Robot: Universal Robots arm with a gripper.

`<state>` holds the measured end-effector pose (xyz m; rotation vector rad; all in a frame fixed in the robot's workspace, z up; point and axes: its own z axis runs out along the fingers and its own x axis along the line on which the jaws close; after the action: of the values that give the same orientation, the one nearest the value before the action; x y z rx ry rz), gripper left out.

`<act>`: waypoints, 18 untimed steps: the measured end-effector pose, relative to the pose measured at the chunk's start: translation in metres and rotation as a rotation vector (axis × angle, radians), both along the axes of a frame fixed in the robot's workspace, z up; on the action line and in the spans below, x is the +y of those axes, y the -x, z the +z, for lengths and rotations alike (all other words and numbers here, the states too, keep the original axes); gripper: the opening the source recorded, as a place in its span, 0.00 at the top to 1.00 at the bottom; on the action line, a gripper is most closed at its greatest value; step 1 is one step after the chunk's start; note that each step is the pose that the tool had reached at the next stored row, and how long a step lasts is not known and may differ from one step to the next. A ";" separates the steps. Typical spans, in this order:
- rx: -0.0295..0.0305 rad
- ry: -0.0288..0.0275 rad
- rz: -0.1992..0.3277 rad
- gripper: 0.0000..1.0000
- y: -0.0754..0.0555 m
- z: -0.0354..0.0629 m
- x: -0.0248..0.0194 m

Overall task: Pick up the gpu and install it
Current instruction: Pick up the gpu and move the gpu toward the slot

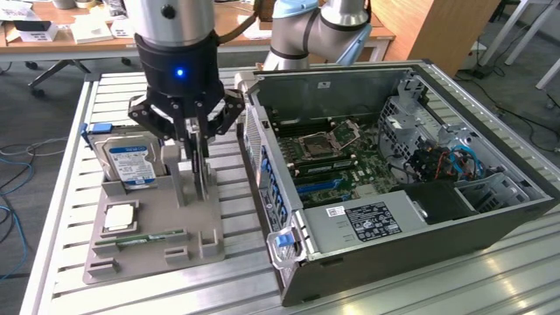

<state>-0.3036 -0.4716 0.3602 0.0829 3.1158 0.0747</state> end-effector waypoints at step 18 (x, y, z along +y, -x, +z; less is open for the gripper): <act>-0.0016 -0.0001 0.000 0.73 0.000 0.0681 0.0000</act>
<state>-0.3036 -0.4716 0.4283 0.0828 3.1142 0.0749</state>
